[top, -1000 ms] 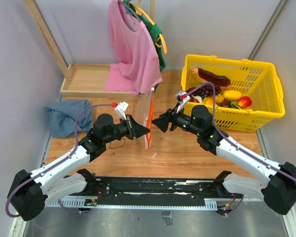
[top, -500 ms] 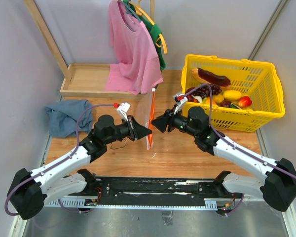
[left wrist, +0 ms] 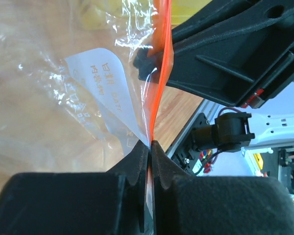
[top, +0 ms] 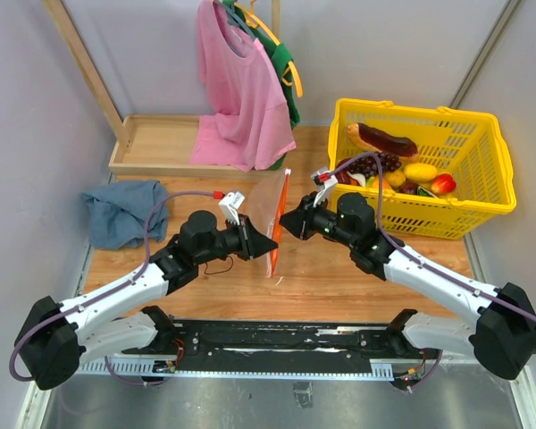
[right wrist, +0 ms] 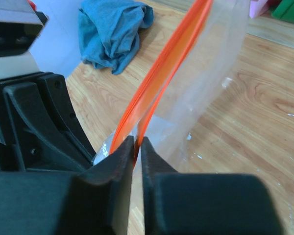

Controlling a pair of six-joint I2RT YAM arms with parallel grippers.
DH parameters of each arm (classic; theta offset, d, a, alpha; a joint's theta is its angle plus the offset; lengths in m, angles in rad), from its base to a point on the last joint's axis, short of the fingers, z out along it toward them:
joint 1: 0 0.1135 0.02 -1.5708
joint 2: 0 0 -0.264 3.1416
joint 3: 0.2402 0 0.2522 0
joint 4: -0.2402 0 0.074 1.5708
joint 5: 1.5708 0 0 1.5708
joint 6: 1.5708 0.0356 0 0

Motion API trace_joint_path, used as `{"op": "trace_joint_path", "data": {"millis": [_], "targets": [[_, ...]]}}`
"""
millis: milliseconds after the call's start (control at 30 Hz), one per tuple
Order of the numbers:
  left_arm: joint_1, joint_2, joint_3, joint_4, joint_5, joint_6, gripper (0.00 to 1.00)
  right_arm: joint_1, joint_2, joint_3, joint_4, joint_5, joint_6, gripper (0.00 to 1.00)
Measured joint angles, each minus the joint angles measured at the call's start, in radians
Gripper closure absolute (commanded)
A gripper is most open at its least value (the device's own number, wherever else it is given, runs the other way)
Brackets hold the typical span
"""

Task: Place the food in the zip-top bag and seal the zipper
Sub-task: Open the zipper of the food storage bag.

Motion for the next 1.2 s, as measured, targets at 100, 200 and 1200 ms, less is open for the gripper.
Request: {"op": "trace_joint_path", "data": {"millis": [100, 200, 1200], "targets": [[-0.005, 0.001, 0.007, -0.034, -0.024, 0.012, 0.79, 0.006, 0.006, 0.001, -0.024, 0.011, -0.003, 0.99], [-0.008, 0.000, 0.019, -0.067, -0.053, 0.020, 0.65, 0.014, 0.007, 0.003, -0.047, 0.032, -0.011, 0.99], [-0.224, 0.041, 0.378, -0.597, -0.721, 0.043, 0.40, 0.172, -0.051, 0.293, -0.463, 0.384, -0.180, 0.99]]}}
